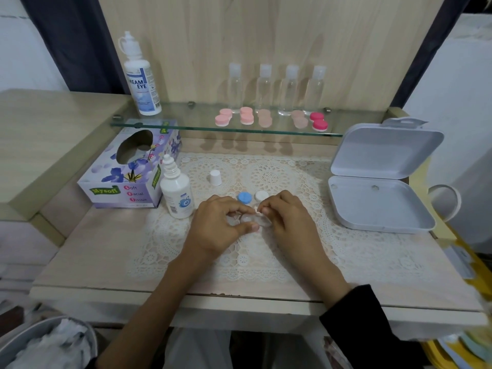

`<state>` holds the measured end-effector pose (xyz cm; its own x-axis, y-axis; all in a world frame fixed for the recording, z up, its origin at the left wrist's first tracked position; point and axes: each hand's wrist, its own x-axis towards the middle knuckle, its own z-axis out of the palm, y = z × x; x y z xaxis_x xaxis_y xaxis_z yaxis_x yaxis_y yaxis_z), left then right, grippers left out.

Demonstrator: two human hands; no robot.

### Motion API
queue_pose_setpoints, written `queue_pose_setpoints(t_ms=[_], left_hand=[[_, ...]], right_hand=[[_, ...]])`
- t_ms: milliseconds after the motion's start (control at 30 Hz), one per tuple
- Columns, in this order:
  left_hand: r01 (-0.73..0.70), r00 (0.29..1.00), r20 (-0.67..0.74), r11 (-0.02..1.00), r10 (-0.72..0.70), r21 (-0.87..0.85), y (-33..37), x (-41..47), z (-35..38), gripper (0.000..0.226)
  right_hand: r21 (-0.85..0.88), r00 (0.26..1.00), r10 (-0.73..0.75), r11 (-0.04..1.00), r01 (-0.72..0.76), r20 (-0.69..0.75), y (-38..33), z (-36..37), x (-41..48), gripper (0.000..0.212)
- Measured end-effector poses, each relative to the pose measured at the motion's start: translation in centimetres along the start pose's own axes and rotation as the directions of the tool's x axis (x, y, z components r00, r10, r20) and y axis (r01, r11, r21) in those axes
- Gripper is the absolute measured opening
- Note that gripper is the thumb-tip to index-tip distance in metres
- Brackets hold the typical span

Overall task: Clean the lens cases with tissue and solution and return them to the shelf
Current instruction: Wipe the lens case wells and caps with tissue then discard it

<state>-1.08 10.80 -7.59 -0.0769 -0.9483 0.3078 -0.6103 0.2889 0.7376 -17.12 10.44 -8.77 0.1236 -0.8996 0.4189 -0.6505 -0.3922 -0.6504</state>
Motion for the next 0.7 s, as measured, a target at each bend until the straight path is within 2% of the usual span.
queue_pose_setpoints(t_ms=[533, 600, 700], left_hand=[[-0.012, 1.000, -0.022, 1.000, 0.012, -0.027, 0.13, -0.34, 0.03, 0.028], [-0.054, 0.998, -0.015, 0.997, 0.053, -0.051, -0.04, -0.35, 0.03, 0.028], [-0.089, 0.996, -0.019, 0.993, 0.088, -0.073, -0.15, -0.30, 0.02, 0.029]], right_hand=[[-0.045, 0.992, 0.107, 0.993, -0.110, -0.063, -0.34, -0.34, 0.01, 0.013], [0.002, 0.989, 0.121, 0.993, -0.121, -0.086, -0.17, -0.47, 0.05, 0.014], [0.161, 0.982, 0.157, 0.977, -0.139, -0.103, 0.01, -0.83, 0.08, 0.015]])
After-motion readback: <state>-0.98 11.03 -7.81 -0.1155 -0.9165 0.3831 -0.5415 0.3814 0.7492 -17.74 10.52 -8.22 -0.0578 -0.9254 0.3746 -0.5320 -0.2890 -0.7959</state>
